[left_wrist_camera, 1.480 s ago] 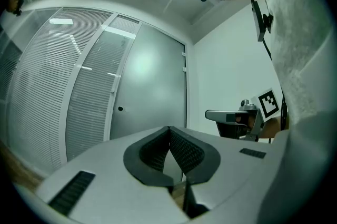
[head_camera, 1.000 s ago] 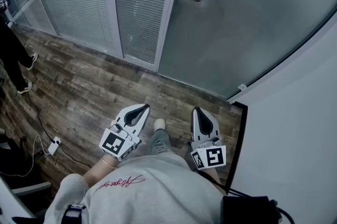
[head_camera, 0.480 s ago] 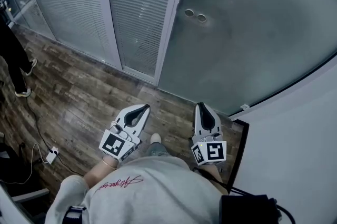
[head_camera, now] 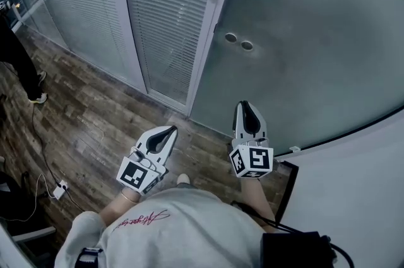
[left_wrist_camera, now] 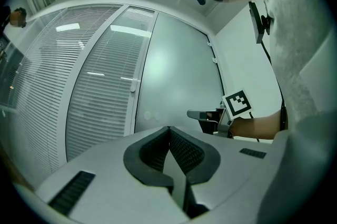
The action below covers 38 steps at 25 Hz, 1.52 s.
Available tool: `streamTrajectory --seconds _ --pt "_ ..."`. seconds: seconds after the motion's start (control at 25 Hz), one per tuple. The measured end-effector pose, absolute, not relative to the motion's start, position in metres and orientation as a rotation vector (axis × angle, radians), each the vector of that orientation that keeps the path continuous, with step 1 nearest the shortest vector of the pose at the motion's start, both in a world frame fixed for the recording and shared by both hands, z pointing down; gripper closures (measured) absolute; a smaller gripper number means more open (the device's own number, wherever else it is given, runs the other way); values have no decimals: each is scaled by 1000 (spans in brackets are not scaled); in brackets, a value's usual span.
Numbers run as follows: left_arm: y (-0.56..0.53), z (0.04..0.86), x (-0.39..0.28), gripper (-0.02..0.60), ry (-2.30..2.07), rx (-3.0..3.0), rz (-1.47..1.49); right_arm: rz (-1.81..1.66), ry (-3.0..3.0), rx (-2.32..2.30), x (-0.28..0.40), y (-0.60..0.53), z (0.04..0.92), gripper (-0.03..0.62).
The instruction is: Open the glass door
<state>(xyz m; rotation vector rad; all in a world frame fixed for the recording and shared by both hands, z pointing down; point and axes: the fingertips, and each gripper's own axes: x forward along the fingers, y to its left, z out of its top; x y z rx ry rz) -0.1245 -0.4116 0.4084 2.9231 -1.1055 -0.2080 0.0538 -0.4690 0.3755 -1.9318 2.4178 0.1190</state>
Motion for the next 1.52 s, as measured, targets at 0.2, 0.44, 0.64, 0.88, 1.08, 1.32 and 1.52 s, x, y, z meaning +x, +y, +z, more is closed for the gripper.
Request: streamTrajectory --seconds 0.2,0.44,0.64,0.88,1.08,1.32,1.52 --pt "-441 408 -114 569 -1138 2911 -198 94 2422 -1927 66 -530 379 559" --pt "-455 410 -114 569 -1201 2880 -176 91 2371 -1997 75 -609 374 478" --pt "-464 415 -124 569 -1280 2829 -136 89 2304 -2080 78 -658 375 446" --pt "-469 422 -128 569 -1319 2802 -109 95 2164 -2202 93 -685 377 437" --pt "-472 420 -124 569 -1322 2813 -124 97 2155 -2296 91 -706 386 437" --pt "-469 433 -128 569 -1312 2802 -72 170 2071 -2375 93 -710 383 439" --pt "-467 429 -127 569 -1310 2801 -72 92 2001 -2382 95 -707 377 456"
